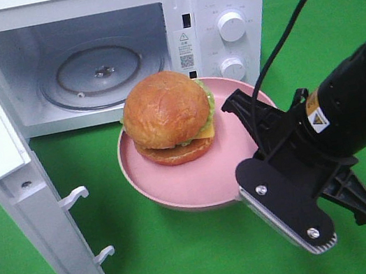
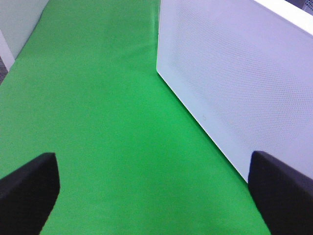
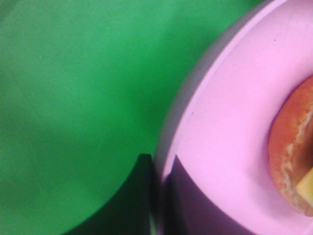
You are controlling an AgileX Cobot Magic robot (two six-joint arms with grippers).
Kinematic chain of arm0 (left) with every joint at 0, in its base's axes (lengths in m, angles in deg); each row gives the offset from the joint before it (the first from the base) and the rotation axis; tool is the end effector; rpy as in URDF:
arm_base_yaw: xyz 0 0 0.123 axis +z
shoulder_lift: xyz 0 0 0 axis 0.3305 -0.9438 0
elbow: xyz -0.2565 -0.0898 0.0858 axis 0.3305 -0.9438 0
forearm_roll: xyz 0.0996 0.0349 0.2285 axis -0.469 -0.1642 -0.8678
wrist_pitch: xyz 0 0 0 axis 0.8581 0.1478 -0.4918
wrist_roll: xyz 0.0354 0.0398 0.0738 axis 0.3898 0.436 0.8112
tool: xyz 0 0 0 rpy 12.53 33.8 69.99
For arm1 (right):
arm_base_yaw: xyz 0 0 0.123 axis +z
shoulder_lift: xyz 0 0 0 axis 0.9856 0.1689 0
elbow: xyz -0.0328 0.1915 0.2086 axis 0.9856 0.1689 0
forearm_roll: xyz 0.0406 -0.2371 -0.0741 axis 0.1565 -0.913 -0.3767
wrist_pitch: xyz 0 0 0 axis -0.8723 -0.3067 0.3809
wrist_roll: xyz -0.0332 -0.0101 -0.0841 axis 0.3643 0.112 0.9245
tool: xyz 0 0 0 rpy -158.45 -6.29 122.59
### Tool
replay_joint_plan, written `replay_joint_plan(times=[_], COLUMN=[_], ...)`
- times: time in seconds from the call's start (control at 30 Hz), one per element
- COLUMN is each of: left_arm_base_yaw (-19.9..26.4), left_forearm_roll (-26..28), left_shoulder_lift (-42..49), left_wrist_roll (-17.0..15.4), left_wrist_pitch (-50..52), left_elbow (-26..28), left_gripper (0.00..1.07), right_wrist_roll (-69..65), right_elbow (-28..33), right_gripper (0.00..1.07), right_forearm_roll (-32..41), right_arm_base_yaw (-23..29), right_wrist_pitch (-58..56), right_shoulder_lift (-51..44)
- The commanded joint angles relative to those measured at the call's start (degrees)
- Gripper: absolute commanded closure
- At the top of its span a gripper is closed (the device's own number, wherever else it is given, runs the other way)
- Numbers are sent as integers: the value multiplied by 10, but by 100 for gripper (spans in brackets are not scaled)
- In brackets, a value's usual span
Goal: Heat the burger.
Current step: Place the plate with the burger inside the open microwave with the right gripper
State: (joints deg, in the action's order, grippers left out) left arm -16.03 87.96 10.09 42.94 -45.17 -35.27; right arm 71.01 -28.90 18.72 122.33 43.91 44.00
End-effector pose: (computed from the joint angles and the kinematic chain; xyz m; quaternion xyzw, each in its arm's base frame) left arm -0.0084 -0.0092 0.2810 0.0062 0.8502 -0.0225 0.5259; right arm 0.1979 0.1738 0.1950 -0.8831 0.3913 -0.1231 0.2279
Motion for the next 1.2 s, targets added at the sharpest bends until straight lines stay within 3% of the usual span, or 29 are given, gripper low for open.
replay_joint_plan(times=[0.03,1.2], left_arm_base_yaw=[-3,-3], left_forearm_roll=[0,0], left_shoulder_lift=[9,9], left_wrist_roll=[-3,-3], left_wrist_pitch=[5,5], left_elbow=[-2,-2], left_gripper=[9,9], right_wrist_roll=[10,-3], right_elbow=[-46,-323], right_gripper=[107,107], right_forearm_roll=[31,45], right_arm_base_yaw=[1,-6], right_wrist_pitch=[27,-67], right_shoulder_lift=[28,225])
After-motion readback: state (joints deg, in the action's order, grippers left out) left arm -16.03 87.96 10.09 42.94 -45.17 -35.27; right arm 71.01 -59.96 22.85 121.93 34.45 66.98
